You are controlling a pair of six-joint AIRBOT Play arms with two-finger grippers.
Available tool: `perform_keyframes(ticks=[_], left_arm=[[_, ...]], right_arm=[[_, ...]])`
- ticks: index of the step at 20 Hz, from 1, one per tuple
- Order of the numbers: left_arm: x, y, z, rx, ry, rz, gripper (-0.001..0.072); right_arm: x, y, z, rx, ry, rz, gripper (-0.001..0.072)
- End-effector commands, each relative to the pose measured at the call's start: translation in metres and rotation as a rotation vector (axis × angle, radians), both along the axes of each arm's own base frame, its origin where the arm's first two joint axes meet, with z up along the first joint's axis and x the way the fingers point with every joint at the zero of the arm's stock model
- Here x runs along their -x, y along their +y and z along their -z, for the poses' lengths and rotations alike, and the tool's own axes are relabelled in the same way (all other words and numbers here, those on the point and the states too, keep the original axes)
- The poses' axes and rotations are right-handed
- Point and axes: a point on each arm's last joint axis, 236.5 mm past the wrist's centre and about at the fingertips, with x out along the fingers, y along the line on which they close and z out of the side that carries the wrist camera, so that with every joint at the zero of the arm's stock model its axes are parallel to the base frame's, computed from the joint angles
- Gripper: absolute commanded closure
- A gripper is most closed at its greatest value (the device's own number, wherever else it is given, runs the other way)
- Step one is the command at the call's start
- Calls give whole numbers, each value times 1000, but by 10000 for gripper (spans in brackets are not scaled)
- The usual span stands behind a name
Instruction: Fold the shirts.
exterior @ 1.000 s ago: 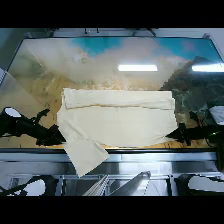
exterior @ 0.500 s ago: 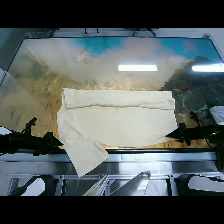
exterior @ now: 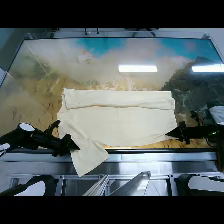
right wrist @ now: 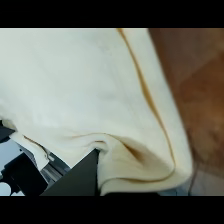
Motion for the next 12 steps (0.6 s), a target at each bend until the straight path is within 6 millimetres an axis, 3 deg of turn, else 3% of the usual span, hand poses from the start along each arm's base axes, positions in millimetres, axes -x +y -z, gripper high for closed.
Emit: perform_keyframes(ticks=[1,2,3,4,12], left_arm=[[-10,-5,9,-44,-73,23,435],[-15,-2,4,-41,-96,4,492],[-21,1,-4,-35,-120,-22,654],[-26,7,-13,-29,-148,-52,681],[-60,64,-64,17,-340,-329,682]], right_arm=[[-3,4,-6,-29,-13,7,698],[-4,4,-7,-35,-15,9,698],[-3,5,-8,-39,-14,8,698],[-3,6,-9,-45,-12,6,698],[-9,7,-52,-163,23,-37,699]])
